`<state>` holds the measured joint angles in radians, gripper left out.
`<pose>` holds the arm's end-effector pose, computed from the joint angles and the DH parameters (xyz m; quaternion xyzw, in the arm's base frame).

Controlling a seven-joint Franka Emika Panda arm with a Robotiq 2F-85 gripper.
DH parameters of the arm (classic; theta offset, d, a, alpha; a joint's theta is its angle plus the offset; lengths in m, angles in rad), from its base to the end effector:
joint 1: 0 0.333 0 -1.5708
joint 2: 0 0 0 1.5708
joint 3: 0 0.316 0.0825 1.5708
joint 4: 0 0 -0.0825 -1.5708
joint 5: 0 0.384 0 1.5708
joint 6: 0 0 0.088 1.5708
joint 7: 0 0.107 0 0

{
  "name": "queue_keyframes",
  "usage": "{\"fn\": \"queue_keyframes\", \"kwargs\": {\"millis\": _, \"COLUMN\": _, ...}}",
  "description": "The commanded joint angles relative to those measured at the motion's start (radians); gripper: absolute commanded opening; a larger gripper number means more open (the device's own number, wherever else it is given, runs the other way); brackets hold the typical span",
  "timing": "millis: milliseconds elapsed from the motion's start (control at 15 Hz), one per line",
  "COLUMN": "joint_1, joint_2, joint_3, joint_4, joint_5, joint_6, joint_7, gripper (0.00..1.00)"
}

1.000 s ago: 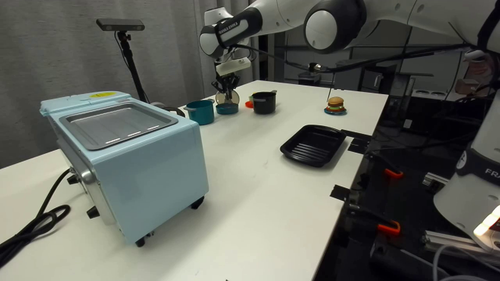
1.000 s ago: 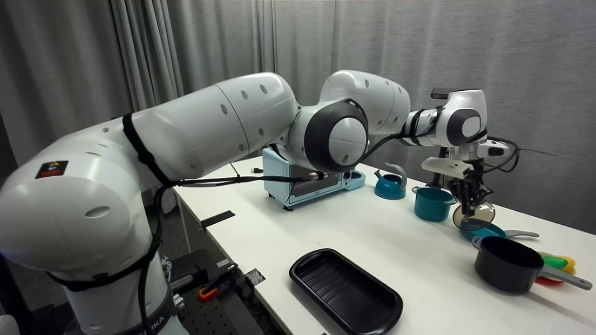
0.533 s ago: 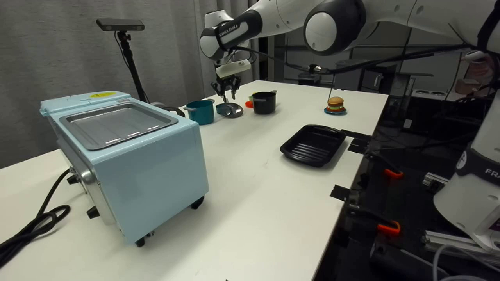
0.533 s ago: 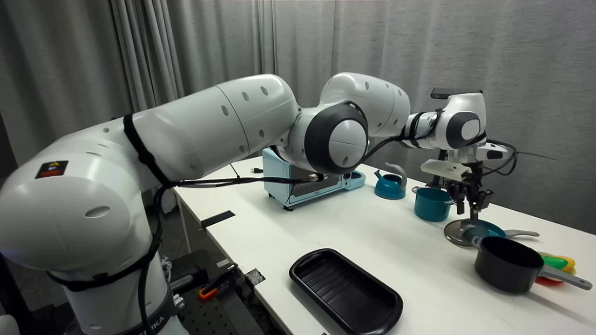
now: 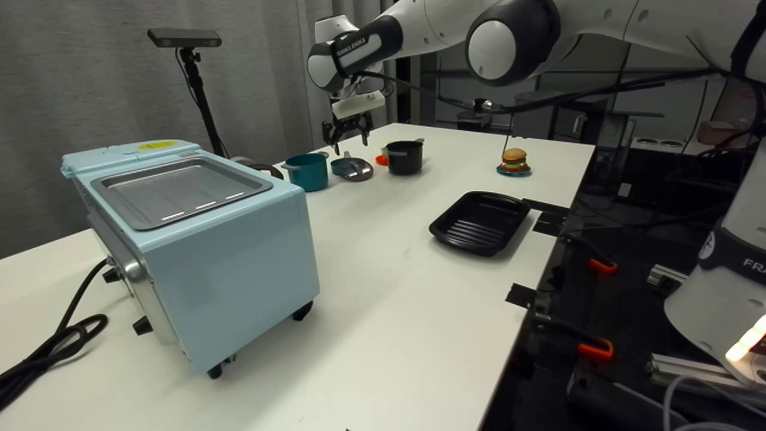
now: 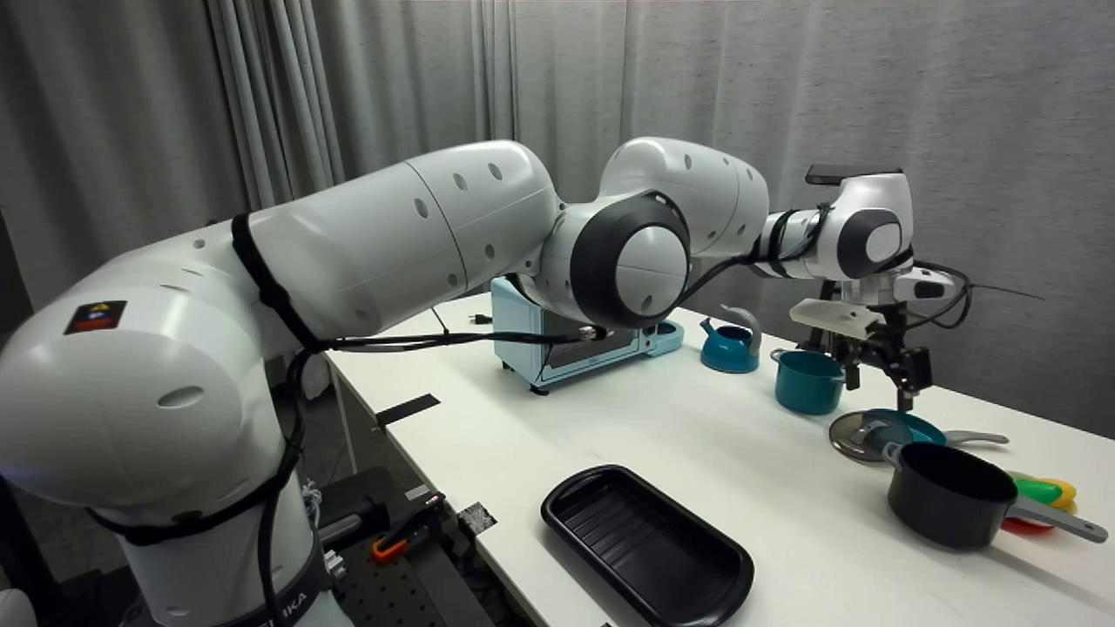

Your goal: Transfer the lid from the pot to the pan

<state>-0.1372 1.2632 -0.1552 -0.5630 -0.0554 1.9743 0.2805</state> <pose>0.8047 -0.1673 0.2445 0.9687 -0.2145 0.0795 0.0961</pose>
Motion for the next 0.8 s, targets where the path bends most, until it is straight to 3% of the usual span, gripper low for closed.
{"fn": "queue_keyframes", "kwargs": {"millis": 0, "joint_1": -0.009, "joint_2": 0.006, "joint_3": -0.008, "joint_4": 0.058, "joint_5": -0.002, "joint_6": -0.04, "joint_7": 0.007, "gripper": 1.0}}
{"fn": "queue_keyframes", "kwargs": {"millis": 733, "joint_1": -0.047, "joint_2": -0.118, "joint_3": 0.009, "joint_4": 0.047, "joint_5": 0.009, "joint_6": -0.099, "joint_7": -0.091, "gripper": 1.0}}
